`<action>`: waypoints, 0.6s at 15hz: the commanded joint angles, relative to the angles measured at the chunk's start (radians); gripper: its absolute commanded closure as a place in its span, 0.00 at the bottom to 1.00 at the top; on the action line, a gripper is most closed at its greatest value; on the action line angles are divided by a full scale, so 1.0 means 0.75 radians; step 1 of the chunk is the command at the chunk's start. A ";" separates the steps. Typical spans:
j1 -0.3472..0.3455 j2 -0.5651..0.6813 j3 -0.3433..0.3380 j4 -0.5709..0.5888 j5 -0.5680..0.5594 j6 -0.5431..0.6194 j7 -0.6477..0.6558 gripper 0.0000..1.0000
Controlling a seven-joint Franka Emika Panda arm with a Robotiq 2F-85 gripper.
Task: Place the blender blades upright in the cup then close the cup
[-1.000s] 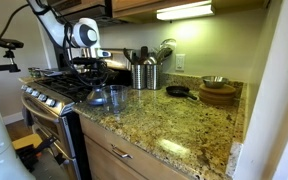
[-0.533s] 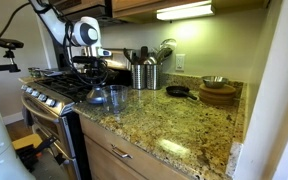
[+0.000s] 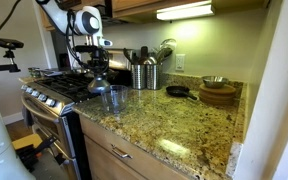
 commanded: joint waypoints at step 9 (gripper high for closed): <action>-0.058 -0.198 -0.052 0.069 -0.046 -0.222 0.137 0.65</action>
